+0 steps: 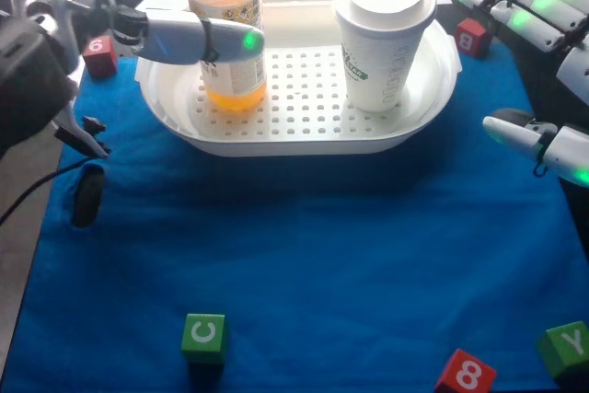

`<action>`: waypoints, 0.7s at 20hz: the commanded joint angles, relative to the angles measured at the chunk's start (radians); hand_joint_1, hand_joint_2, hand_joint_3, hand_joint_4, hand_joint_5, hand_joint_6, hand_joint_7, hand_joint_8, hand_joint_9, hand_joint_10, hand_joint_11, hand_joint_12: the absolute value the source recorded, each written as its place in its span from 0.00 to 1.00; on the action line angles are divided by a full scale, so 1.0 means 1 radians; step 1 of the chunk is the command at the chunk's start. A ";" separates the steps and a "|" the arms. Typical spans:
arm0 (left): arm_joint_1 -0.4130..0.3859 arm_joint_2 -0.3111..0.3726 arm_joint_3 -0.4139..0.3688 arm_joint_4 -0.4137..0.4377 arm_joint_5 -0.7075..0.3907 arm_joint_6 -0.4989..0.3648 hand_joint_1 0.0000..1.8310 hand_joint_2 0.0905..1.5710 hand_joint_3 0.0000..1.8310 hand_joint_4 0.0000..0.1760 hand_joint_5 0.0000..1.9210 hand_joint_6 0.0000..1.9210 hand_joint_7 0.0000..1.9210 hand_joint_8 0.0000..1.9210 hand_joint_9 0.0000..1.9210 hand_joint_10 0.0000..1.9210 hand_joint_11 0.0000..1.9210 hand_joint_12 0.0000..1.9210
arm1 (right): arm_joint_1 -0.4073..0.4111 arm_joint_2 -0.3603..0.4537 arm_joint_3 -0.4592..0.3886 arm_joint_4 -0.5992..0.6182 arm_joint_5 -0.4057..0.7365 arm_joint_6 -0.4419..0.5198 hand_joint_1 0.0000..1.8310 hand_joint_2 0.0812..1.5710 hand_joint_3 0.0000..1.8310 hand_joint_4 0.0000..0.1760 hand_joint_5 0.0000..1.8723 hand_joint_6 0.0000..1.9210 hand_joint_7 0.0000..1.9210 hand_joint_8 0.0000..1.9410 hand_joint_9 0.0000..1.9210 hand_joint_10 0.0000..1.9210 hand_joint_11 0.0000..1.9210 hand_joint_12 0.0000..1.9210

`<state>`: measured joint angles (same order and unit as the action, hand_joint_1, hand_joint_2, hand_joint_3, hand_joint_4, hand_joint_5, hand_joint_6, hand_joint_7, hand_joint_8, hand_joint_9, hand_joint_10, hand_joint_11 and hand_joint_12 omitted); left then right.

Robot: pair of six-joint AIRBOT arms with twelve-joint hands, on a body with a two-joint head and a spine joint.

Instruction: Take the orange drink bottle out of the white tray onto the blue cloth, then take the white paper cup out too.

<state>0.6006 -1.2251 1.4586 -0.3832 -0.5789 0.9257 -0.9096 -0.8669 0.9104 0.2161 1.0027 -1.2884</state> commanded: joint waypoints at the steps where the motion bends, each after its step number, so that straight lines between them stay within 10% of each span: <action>1: -0.011 -0.006 0.006 0.011 -0.113 -0.008 0.41 0.57 0.00 0.32 0.05 0.08 0.08 0.33 0.05 0.60 0.03 0.96 | 0.004 0.000 0.000 -0.010 0.124 -0.004 0.24 0.86 0.00 0.00 0.00 0.00 0.00 0.00 0.00 0.00 0.00 0.00; 2: -0.011 -0.007 0.007 0.013 -0.113 -0.010 0.44 0.60 0.00 0.09 0.06 0.41 0.11 0.57 0.10 0.78 0.08 0.99 | 0.004 0.000 0.000 -0.010 0.124 -0.004 0.24 0.86 0.00 0.00 0.00 0.00 0.00 0.00 0.00 0.00 0.00 0.00; 4: -0.010 -0.008 0.007 0.024 -0.120 -0.022 0.48 0.66 0.01 0.00 0.18 0.78 0.21 0.84 0.23 0.94 0.25 1.00 | 0.003 0.000 0.000 -0.009 0.124 -0.004 0.23 0.87 0.00 0.00 0.00 0.00 0.00 0.00 0.00 0.00 0.00 0.00; 6: -0.010 -0.005 0.006 0.039 -0.133 -0.039 0.49 0.75 0.06 0.73 0.35 0.77 0.26 0.97 0.29 1.00 0.36 1.00 | 0.000 0.000 0.000 -0.006 0.124 -0.004 0.23 0.87 0.00 0.00 0.00 0.00 0.00 0.00 0.00 0.00 0.00 0.00; 7: -0.010 0.001 -0.002 0.047 -0.143 -0.041 0.48 0.76 0.04 0.92 0.36 0.75 0.25 0.90 0.26 0.98 0.30 1.00 | -0.001 0.000 0.000 -0.006 0.124 -0.004 0.25 0.87 0.00 0.00 0.00 0.00 0.00 0.00 0.00 0.00 0.00 0.00; 9: -0.010 0.014 -0.018 0.058 -0.168 -0.041 0.51 0.78 0.01 0.54 0.37 0.74 0.25 0.80 0.25 0.90 0.25 1.00 | -0.001 0.000 0.000 -0.005 0.124 -0.004 0.30 0.85 0.00 0.00 0.00 0.00 0.00 0.00 0.00 0.00 0.00 0.00; 11: -0.010 0.035 -0.043 0.077 -0.208 -0.041 0.50 0.78 0.00 0.71 0.37 0.73 0.23 0.75 0.22 0.86 0.20 1.00 | -0.002 0.000 0.000 -0.004 0.124 -0.004 0.30 0.85 0.00 0.00 0.00 0.00 0.00 0.00 0.00 0.00 0.00 0.00; 12: -0.010 0.051 -0.060 0.089 -0.229 -0.041 0.59 0.79 0.00 0.04 0.35 0.71 0.34 0.81 0.27 0.92 0.27 1.00 | -0.002 0.000 0.000 -0.003 0.124 -0.004 0.30 0.85 0.00 0.00 0.00 0.00 0.00 0.00 0.00 0.00 0.00 0.00; 13: -0.010 0.072 -0.083 0.106 -0.256 -0.041 0.62 0.80 0.00 0.00 0.34 0.69 0.37 0.85 0.29 0.97 0.31 1.00 | -0.002 0.001 0.000 -0.003 0.124 -0.004 0.30 0.85 0.00 0.00 0.00 0.00 0.00 0.00 0.00 0.00 0.00 0.00; 14: -0.009 0.097 -0.108 0.122 -0.288 -0.041 0.53 0.79 0.00 0.41 0.37 0.72 0.31 0.87 0.29 0.98 0.32 1.00 | -0.002 0.001 0.000 -0.002 0.124 -0.004 0.30 0.84 0.00 0.00 0.00 0.00 0.00 0.00 0.00 0.00 0.00 0.00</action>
<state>0.6044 -1.1297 1.3403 -0.2527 -0.6811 0.8989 -0.9169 -0.8669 0.9104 0.2230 1.0016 -1.2884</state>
